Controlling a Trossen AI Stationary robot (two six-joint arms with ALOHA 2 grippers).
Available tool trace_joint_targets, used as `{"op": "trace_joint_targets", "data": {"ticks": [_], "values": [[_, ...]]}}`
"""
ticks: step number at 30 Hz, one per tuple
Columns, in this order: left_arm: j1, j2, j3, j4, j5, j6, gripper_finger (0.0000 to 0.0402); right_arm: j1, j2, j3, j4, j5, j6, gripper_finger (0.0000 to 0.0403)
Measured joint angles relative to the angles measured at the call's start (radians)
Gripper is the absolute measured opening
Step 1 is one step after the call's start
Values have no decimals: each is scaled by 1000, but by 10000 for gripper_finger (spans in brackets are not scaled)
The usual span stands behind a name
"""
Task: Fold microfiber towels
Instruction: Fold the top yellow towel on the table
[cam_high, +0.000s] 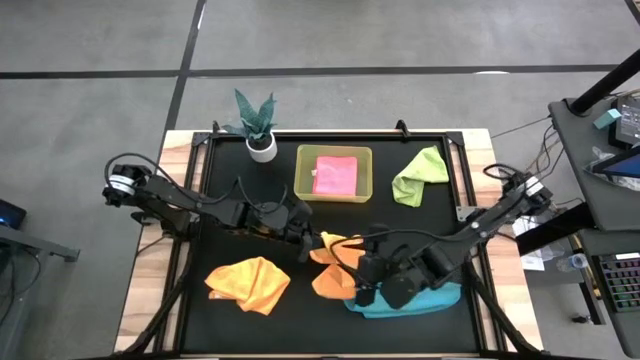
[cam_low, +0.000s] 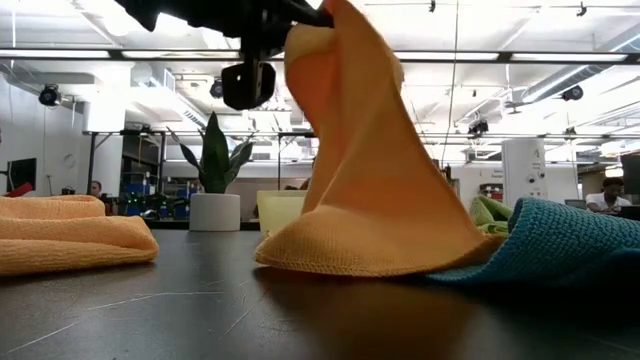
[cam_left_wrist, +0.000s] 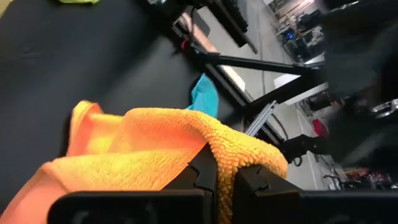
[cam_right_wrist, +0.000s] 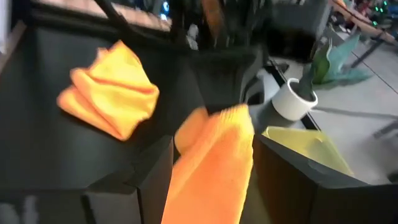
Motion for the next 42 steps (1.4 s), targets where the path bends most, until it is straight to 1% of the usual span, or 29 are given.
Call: {"op": "trace_joint_targets", "data": {"ticks": [5, 9, 14, 15, 17, 20, 22, 25, 29, 32, 35, 37, 39, 42], "values": [[1, -2, -2, -7, 0, 6, 0, -37, 62, 0, 0, -7, 30, 210], [10, -3, -2, -7, 1, 5, 0, -61, 91, 0, -3, -61, 83, 210], [11, 0, -2, -7, 3, 5, 0, -99, 119, 0, -14, -27, 94, 204], [11, 1, -2, -7, 3, 4, 0, -108, 128, 0, -19, -37, 81, 195], [10, 1, -2, -6, 4, 4, 0, -118, 135, 0, -34, -53, 71, 163], [11, 0, -5, -7, 6, 16, 5, -123, 140, 0, -33, -52, 50, 88], [12, -1, -5, -6, 12, 53, 19, -123, 137, 0, -36, -53, 32, 33], [24, -5, 2, -3, 47, 127, 53, -122, 107, 0, -63, -75, 36, 15], [42, -11, 4, -1, 81, 276, 111, -122, 45, 0, -157, -112, 108, 10], [51, -26, 3, -6, 97, 424, 152, -120, 1, 0, -263, -115, 166, 10], [57, -44, 1, -11, 101, 628, 187, -120, -48, -5, -348, -129, 239, 9], [57, -46, -2, -9, 84, 792, 203, -116, -86, -30, -350, -135, 275, 9], [53, -32, -4, 4, 54, 924, 212, -108, -127, -69, -318, -137, 314, 9], [49, 19, -12, 55, 5, 1010, 214, -92, -202, -159, -218, -134, 376, 9]]}}
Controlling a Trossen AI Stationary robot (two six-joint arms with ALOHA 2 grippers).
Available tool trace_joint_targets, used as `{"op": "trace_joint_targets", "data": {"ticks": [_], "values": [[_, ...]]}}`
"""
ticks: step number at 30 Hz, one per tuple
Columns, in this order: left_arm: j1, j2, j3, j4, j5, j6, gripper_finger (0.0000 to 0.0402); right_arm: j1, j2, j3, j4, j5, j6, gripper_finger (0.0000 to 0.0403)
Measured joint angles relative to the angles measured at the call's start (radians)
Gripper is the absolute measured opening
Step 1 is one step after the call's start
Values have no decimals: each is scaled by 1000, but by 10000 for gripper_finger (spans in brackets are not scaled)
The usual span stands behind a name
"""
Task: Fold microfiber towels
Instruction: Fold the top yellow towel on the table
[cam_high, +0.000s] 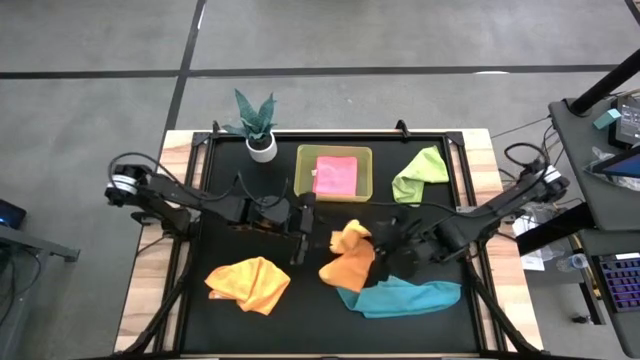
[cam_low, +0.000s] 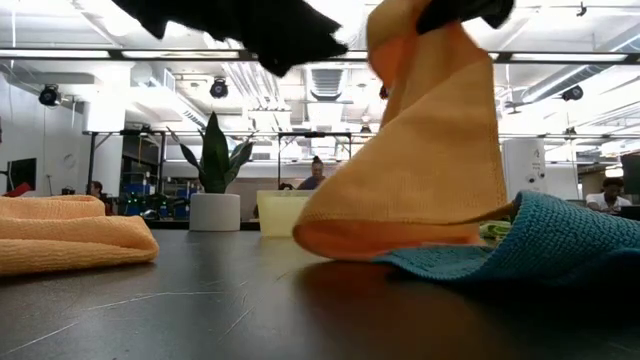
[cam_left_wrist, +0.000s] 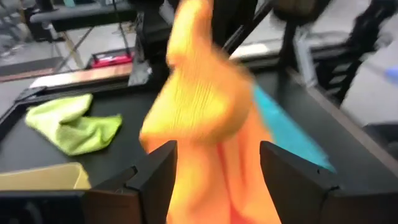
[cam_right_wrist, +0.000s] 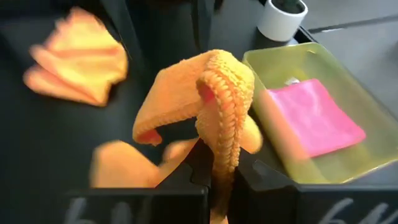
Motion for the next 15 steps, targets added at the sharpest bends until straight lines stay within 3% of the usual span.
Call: {"op": "trace_joint_targets", "data": {"ticks": [5, 10, 15], "values": [[-3, 100, 0, 177, -79, 62, 215, 12, -116, -218, 317, 1, 16, 9], [-6, 188, 12, 367, -64, 92, 215, 12, -184, -401, 612, -5, 30, 9], [-16, 209, 24, 428, -40, 141, 215, 11, -199, -524, 855, -26, 37, 9]]}}
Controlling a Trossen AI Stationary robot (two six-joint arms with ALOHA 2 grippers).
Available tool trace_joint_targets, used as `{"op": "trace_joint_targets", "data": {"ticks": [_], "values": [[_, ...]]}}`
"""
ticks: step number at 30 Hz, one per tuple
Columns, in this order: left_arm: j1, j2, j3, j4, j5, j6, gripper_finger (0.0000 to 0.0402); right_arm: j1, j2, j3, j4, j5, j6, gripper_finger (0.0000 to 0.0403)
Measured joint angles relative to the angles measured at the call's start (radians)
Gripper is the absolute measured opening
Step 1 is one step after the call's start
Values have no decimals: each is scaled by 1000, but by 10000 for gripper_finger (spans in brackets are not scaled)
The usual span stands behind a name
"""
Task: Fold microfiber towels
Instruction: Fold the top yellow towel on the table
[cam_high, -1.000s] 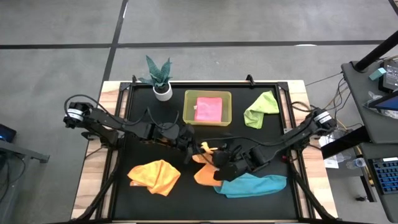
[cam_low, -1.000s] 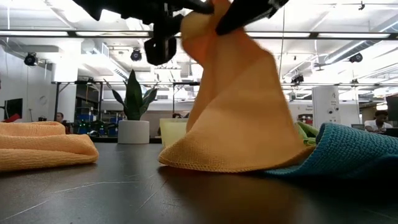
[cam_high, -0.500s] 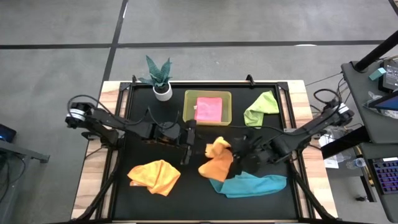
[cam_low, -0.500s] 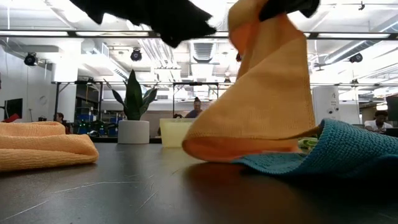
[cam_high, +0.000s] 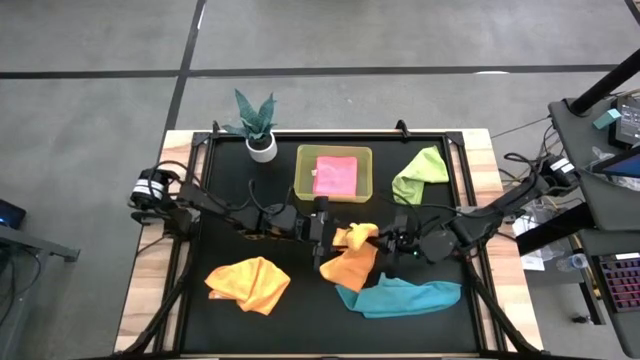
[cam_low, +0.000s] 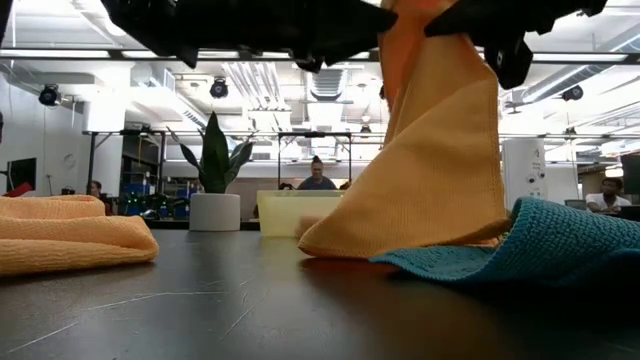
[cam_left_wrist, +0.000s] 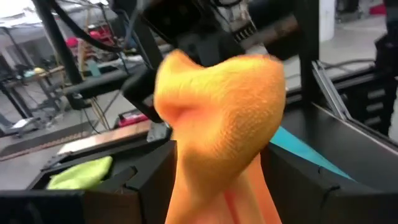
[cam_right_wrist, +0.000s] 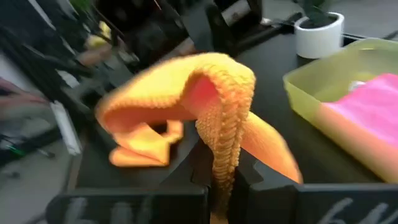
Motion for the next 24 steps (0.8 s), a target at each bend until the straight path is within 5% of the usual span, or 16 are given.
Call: {"op": "trace_joint_targets", "data": {"ticks": [6, 14, 24], "values": [[1, 0, 3, 65, -18, 2, 194, -2, 5, -43, 101, -5, -1, 9], [1, -6, 5, 66, -69, -93, 14, -2, 3, -42, 97, 4, -25, 15], [-12, -122, 4, -116, -5, -460, 1, 1, -55, 37, -71, -1, -135, 131]]}}
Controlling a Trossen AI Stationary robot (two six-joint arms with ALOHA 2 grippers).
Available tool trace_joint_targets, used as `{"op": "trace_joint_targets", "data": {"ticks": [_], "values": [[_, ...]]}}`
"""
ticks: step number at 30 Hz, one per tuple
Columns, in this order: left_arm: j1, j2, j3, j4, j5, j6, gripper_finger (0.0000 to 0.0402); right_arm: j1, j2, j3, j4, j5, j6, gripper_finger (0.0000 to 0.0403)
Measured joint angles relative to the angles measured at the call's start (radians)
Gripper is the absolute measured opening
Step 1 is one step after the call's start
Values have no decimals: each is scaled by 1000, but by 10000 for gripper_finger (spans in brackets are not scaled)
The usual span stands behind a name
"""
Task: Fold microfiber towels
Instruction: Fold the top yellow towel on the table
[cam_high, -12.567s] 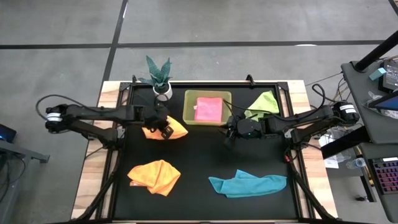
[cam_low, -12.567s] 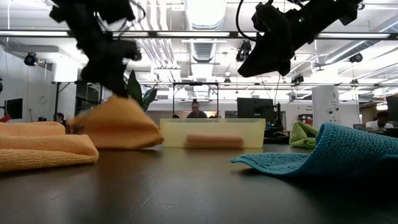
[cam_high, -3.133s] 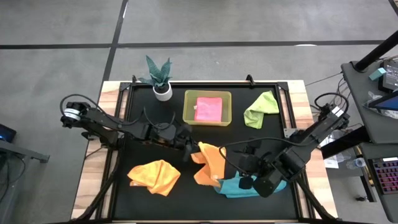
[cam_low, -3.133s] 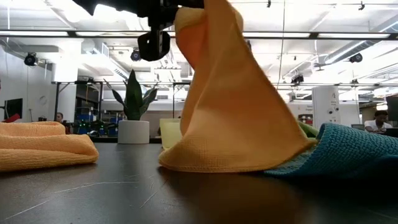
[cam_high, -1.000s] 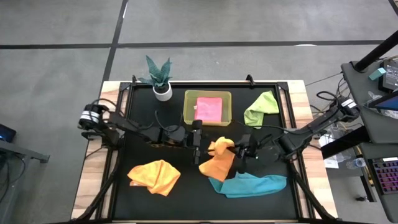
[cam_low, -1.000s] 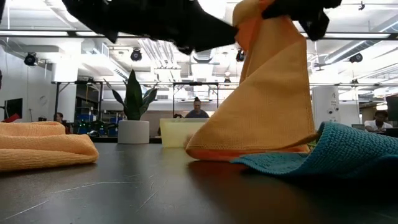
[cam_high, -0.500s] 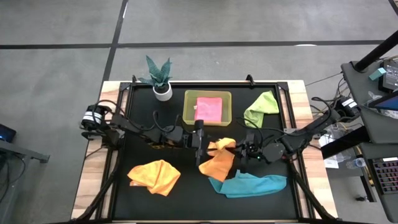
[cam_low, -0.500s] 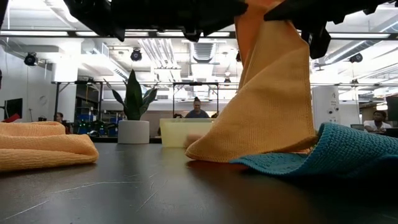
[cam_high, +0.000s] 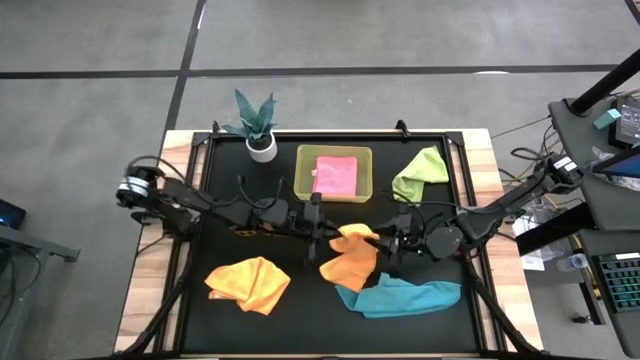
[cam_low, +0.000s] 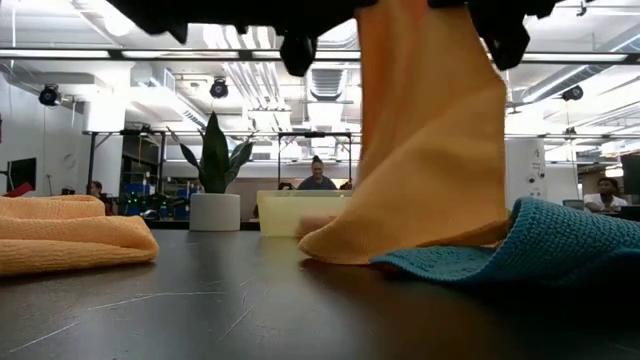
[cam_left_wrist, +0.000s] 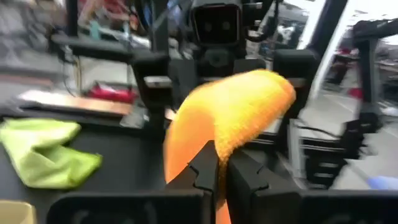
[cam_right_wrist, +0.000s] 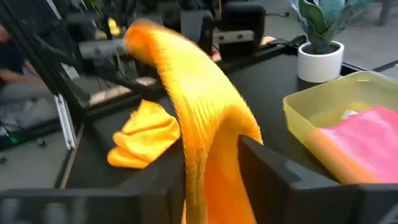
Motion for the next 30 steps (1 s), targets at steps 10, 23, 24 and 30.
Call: {"op": "trace_joint_targets", "data": {"ticks": [10, 23, 24, 30], "values": [[-3, -85, -6, -274, 30, -167, 0, 23, 50, 185, -238, -23, -165, 226], [1, -78, -2, -273, 143, -361, 0, 52, 377, 609, -588, 59, -679, 220], [1, -78, -2, -272, 163, -385, 0, 52, 402, 651, -649, 83, -702, 220], [1, -78, -3, -270, 267, -537, 0, 52, 523, 826, -839, 171, -886, 219]]}}
